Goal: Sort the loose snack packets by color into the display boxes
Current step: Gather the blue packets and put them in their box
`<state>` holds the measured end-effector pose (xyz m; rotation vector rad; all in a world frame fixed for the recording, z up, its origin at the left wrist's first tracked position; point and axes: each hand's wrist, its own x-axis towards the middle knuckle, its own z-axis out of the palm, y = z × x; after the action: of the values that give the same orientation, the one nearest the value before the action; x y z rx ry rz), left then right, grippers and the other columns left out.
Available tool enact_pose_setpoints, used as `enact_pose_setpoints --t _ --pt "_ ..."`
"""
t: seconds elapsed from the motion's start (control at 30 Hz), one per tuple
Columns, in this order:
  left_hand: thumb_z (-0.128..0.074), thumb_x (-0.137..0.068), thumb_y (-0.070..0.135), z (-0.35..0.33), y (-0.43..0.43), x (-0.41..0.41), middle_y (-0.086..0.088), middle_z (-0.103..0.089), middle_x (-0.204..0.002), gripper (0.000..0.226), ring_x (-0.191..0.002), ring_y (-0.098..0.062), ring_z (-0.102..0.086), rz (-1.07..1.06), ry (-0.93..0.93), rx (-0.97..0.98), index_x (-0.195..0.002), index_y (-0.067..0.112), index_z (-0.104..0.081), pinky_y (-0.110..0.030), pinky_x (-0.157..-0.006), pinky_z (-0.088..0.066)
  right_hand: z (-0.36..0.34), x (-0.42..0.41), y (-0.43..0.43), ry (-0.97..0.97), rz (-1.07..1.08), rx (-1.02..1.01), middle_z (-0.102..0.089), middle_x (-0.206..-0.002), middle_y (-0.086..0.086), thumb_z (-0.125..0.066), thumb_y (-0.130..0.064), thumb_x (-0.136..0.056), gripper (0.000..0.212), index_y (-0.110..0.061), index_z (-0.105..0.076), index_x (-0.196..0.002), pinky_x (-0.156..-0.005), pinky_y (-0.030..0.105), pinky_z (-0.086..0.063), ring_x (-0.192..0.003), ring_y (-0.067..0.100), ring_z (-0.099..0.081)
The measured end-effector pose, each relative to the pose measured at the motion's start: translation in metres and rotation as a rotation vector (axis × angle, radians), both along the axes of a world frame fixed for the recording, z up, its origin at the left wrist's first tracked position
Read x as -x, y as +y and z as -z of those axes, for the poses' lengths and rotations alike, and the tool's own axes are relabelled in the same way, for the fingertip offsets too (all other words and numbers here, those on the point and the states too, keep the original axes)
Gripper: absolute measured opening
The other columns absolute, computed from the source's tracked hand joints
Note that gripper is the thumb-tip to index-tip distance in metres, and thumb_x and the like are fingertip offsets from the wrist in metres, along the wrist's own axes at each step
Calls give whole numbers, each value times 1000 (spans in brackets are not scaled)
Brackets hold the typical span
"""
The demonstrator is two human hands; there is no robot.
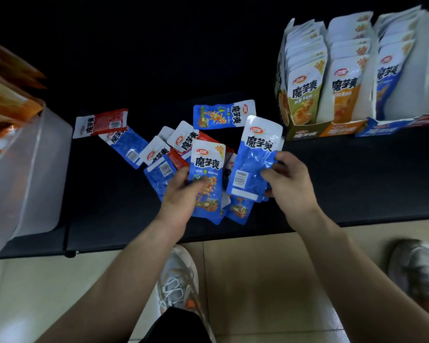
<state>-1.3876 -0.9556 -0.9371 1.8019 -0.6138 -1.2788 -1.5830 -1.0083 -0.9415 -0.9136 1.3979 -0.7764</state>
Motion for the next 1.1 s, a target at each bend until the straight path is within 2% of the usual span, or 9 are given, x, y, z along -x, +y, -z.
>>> enact_pose_setpoints --t 0.1,0.23,0.4,0.53,0.67,0.73,0.83,0.97,1.1 --pt "-55 -100 10 1 0 5 -4 -76 -99 15 -89 -21 -73 -23 47 30 -108 12 -68 -36 -75 -59 -4 -4 3 -92 -103 -30 -73 -100 6 -62 -6 -96 16 -18 -64 -106 -64 35 -61 -90 20 -75" --pt "-52 -103 20 4 0 11 1 -75 -97 18 -96 -22 -71 -66 90 35 -95 21 -68 -36 -78 -55 -3 -21 12 13 -226 26 -73 -94 3 -70 -11 -92 12 -23 -69 -95 -61 34 -60 -84 17 -74" --pt "-65 -95 12 2 4 6 2 -74 -98 15 -90 -16 -73 -60 -128 92 -108 20 -61 -29 -73 -59 -11 -34 21 229 19 229 -69 -86 -9 -70 -12 -87 11 -20 -68 -94 -54 10 -46 -69 1 -64" --pt "-66 -88 15 3 0 4 -7 -73 -106 29 -96 -26 -72 -134 -26 48 -116 16 -57 -43 -82 -60 -7 -39 30 444 -100 437 -67 -98 -9 -68 -21 -90 11 -24 -69 -100 -63 30 -53 -68 10 -61" --pt "-62 -77 32 10 -1 11 -9 -72 -112 43 -106 -31 -69 -111 87 2 -118 19 -57 -58 -96 -52 6 -50 38 458 -357 377 -63 -99 -11 -62 -40 -94 14 -29 -69 -96 -71 29 -51 -82 6 -60" --pt "-68 -77 42 12 -1 9 -7 -72 -114 52 -108 -28 -69 -113 116 -9 -122 17 -57 -53 -96 -53 11 -49 38 447 -350 352 -60 -106 -7 -58 -33 -97 13 -25 -68 -100 -76 32 -53 -85 8 -61" --pt "-76 -85 26 13 1 8 -2 -74 -107 42 -97 -17 -73 15 27 0 -121 15 -58 -32 -75 -60 15 -46 38 481 -332 308 -59 -117 -6 -66 -23 -93 21 -23 -68 -114 -79 27 -56 -91 9 -65" --pt "-76 -87 11 16 6 9 -3 -75 -103 35 -91 -15 -74 70 -52 8 -118 15 -60 -29 -73 -60 6 -44 37 300 -347 253 -67 -95 -20 -63 -11 -94 24 -27 -73 -109 -76 14 -54 -89 -4 -64" --pt "-73 -89 12 14 6 -4 8 -74 -95 26 -85 -7 -73 74 -114 -7 -105 29 -61 -28 -73 -59 8 -19 16 683 -106 331 -63 -114 -2 -69 -25 -91 31 -20 -65 -121 -84 37 -55 -104 20 -63"
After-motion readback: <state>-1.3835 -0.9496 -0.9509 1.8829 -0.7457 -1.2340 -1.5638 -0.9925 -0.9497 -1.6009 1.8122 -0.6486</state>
